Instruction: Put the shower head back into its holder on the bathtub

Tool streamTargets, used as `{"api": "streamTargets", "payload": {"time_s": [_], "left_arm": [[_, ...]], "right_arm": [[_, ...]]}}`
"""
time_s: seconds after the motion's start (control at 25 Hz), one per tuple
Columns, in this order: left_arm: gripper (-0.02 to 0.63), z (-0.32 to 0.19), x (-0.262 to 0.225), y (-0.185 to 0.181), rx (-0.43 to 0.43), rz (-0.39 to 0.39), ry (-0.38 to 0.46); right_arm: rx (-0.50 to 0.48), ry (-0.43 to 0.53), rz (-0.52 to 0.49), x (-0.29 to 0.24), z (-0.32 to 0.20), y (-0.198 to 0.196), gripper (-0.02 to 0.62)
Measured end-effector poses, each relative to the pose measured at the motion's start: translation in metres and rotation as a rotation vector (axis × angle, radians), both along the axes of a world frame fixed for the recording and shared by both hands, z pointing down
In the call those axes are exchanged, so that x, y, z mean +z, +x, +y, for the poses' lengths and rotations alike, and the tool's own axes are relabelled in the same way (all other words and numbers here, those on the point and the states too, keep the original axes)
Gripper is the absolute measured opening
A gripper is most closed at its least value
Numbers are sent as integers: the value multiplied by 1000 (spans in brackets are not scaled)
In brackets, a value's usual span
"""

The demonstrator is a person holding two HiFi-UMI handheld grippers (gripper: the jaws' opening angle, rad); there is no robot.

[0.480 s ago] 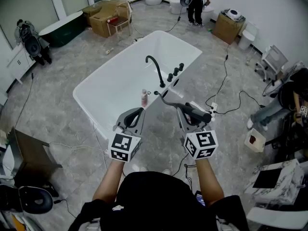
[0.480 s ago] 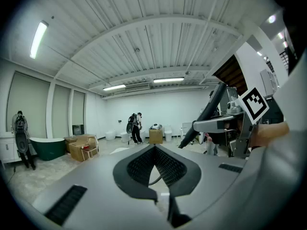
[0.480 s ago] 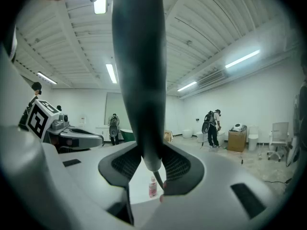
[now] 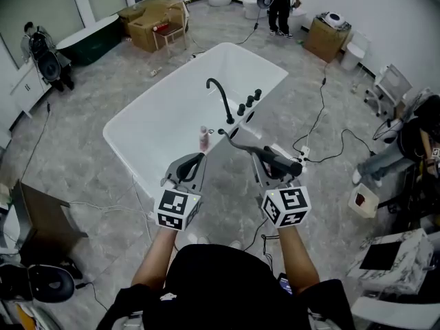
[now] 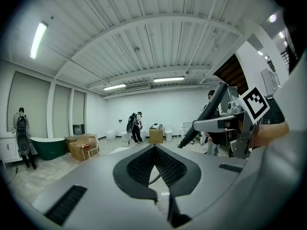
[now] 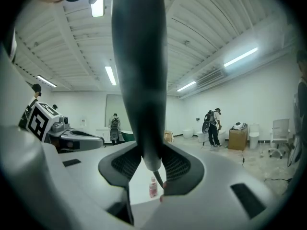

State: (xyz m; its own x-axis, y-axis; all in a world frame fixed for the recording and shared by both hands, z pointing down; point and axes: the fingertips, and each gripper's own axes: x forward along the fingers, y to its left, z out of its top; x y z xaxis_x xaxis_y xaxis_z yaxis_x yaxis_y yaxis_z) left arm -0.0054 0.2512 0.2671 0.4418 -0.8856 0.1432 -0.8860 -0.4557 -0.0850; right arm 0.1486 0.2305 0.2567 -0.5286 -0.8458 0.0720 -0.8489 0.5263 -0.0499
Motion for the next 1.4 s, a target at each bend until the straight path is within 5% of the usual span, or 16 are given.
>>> {"api": "streamTargets", "payload": {"time_s": [0.72, 1.4], "left_arm": [[14, 42, 27, 51, -42, -44, -17], [14, -10, 30, 16, -77, -15, -22]], "right_arm": [[-60, -16, -5, 26, 22, 44, 146], [-98, -13, 16, 24, -31, 7, 146]]}}
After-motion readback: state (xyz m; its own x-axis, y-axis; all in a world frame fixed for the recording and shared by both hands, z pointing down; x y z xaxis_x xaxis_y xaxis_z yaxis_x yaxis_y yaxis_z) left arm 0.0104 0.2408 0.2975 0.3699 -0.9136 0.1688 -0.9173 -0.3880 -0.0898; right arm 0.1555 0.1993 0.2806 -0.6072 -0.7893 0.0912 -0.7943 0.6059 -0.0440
